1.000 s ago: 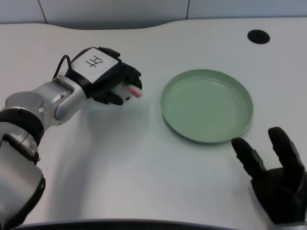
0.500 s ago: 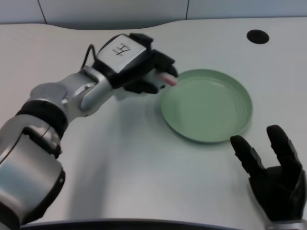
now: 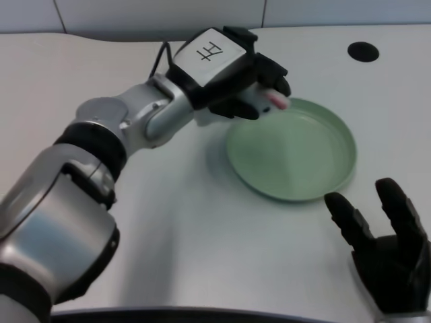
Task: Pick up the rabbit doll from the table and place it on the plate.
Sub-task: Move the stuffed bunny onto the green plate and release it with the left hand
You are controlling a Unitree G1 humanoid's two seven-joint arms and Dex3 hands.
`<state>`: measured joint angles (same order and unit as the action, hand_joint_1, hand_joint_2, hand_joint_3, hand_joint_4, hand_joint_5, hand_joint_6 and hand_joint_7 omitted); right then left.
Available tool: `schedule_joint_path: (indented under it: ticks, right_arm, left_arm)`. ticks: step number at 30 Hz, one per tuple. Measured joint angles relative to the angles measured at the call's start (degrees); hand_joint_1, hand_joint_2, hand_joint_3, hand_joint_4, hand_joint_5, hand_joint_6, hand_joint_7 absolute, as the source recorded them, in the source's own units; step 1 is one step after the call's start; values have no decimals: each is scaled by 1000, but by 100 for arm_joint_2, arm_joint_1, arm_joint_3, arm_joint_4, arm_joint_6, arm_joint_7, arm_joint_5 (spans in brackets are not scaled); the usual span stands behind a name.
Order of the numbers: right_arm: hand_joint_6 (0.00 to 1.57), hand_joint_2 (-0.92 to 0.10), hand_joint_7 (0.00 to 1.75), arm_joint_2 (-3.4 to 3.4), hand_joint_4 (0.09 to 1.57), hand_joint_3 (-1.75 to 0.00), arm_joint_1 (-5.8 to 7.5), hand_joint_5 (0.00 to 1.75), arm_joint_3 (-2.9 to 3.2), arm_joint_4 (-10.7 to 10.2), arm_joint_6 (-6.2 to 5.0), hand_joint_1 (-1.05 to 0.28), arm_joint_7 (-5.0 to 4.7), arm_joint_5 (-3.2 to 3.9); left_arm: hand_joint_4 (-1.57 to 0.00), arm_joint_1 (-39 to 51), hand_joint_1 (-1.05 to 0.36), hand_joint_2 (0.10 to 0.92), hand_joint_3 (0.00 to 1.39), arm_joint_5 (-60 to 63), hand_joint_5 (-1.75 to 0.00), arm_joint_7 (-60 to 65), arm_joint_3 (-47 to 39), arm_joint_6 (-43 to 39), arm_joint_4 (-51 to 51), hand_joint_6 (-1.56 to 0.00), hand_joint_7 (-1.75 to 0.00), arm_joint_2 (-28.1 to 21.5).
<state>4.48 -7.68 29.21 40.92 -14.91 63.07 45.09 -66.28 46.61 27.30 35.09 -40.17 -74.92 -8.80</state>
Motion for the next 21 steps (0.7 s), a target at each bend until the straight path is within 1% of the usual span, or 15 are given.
schedule_joint_path:
  ticks: [1, 2, 4, 6, 7, 8, 10, 12, 13, 14, 17, 19, 21]
  right_arm:
    - [875, -921, 7, 0, 916, -142, 11, 6, 1, -18, -6, -782, -15, 2]
    - [875, -921, 7, 0, 916, -142, 15, 6, -1, -37, -6, -782, -28, 4]
    - [882, -921, 9, 2, 922, -139, 45, 9, -5, -132, -6, -786, -60, 8]
    - [883, -921, 9, 0, 923, -136, 125, 9, -1, -234, -27, -788, -94, 22]
    - [880, -921, 6, 0, 922, -137, 185, 8, -4, -272, -29, -785, -109, 22]
    - [879, -921, 6, 0, 922, -138, 247, 8, -6, -317, -29, -783, -130, 23]
    - [878, -921, 5, 1, 922, -139, 312, 8, -14, -397, -30, -780, -160, 28]
    - [878, -921, 4, 4, 921, -139, 352, 7, -34, -452, -31, -780, -188, 30]
    - [878, -921, 4, 7, 921, -138, 394, 7, -41, -503, -38, -781, -197, 31]
    - [878, -921, 3, 9, 921, -137, 432, 7, -46, -540, -40, -782, -205, 31]
    - [876, -921, 2, 11, 920, -140, 488, 6, -74, -614, -52, -785, -219, 35]
    - [879, -921, 4, 14, 923, -145, 521, 7, -87, -619, -94, -787, -219, 40]
    - [880, -921, 4, 16, 926, -148, 557, 8, -92, -627, -132, -790, -219, 57]
  left_arm:
    - [-644, -1, -240, 904, 8, -38, -1538, -63, -31, 7, -27, -823, -890, 132]
    - [-640, -2, -242, 906, 7, -60, -1549, -100, -41, 8, -48, -807, -923, 249]
    - [-657, -2, -249, 915, 7, -66, -1430, -119, -49, -48, -55, -779, -888, 440]
    - [-661, -2, -251, 918, 6, -107, -1408, -153, -71, -138, -57, -776, -875, 521]
    - [-695, -1, -274, 885, 4, -129, -1428, -167, -101, -178, -65, -806, -885, 544]
    - [-706, -1, -282, 874, 4, -169, -1435, -173, -145, -227, -83, -818, -886, 557]
    - [-713, -1, -288, 865, 3, -247, -1442, -179, -200, -277, -94, -829, -884, 561]
    - [-701, 2, -243, 846, 3, -279, -1428, -187, -233, -331, -99, -827, -869, 581]
    - [-697, 13, -224, 840, 3, -327, -1418, -188, -276, -400, -105, -827, -860, 616]
    - [-697, 32, -218, 837, 3, -384, -1413, -188, -314, -475, -105, -829, -854, 651]
    - [-689, 89, -212, 848, 9, -436, -1402, -188, -357, -561, -119, -829, -839, 718]
    - [-681, 90, -216, 856, 11, -421, -1389, -167, -328, -498, -121, -826, -831, 759]
    - [-671, 90, -235, 853, 5, -346, -1420, -84, -255, -371, -122, -841, -768, 786]
